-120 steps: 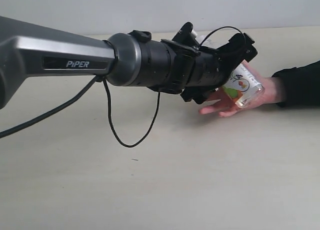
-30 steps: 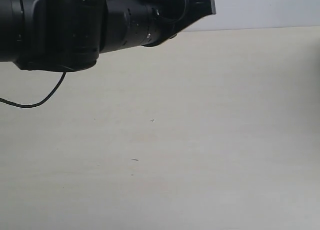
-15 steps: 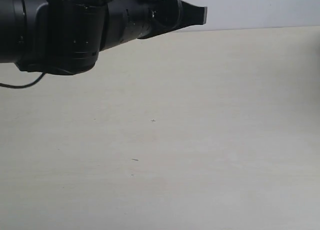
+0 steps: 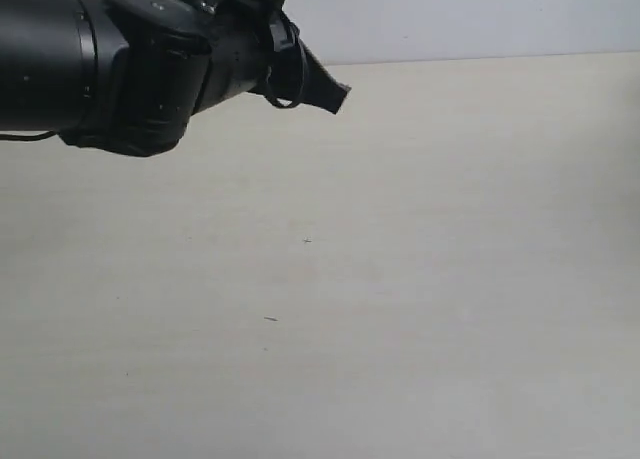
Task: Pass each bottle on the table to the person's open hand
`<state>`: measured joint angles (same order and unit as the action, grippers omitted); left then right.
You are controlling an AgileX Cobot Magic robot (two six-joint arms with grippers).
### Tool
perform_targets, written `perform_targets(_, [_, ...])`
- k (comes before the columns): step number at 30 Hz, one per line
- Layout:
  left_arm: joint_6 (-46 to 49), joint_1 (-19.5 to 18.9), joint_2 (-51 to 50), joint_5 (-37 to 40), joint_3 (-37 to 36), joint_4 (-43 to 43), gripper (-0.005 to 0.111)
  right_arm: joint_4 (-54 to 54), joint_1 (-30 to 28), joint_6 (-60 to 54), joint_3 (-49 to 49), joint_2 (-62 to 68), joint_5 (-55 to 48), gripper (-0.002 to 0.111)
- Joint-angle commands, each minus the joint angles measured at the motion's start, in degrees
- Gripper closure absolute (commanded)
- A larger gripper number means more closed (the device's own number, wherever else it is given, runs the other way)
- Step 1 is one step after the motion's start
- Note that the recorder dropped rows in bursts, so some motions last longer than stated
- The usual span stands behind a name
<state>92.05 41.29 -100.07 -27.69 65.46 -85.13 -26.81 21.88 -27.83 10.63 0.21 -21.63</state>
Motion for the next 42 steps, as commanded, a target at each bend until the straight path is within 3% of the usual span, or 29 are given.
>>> perform_targets(1, [-18.25, -0.2, 1.1, 0.96, -6.47, 19.35, 0.107, -0.14, 0.08, -0.07, -0.08, -0.21, 0.43, 0.106])
perform_targets(6, [-57.62, -0.2, 4.03, -11.75, -19.46, 51.69, 0.107, -0.14, 0.08, -0.07, -0.08, -0.21, 0.43, 0.106])
perform_targets(8, [-68.59, -0.2, 5.26, -17.83, -24.66, 62.47, 0.107, -0.14, 0.08, -0.07, -0.08, -0.21, 0.43, 0.106])
perform_targets(11, [-76.95, -0.2, 6.99, -24.91, -30.79, 69.21, 0.107, -0.14, 0.08, -0.07, -0.08, -0.21, 0.43, 0.106])
perform_targets(14, [-83.27, -0.2, 9.13, -32.27, -38.15, 69.33, 0.107, -0.14, 0.08, -0.07, -0.08, -0.21, 0.43, 0.106])
perform_targets(17, [-87.46, -0.2, 11.95, -42.28, -46.22, 69.63, 0.107, -0.14, 0.08, -0.07, -0.08, -0.21, 0.43, 0.106])
perform_targets(26, [-95.56, -0.2, 23.51, -42.28, -60.88, 75.47, 0.107, -0.14, 0.08, -0.07, -0.08, -0.21, 0.43, 0.106])
perform_targets(34, [-95.7, -0.2, 29.0, -42.28, -62.73, 87.3, 0.107, -0.14, 0.08, -0.07, -0.08, -0.21, 0.43, 0.106])
perform_targets(42, [-95.6, -0.2, 29.0, -42.28, -62.73, 89.51, 0.107, -0.14, 0.08, -0.07, -0.08, -0.21, 0.43, 0.106])
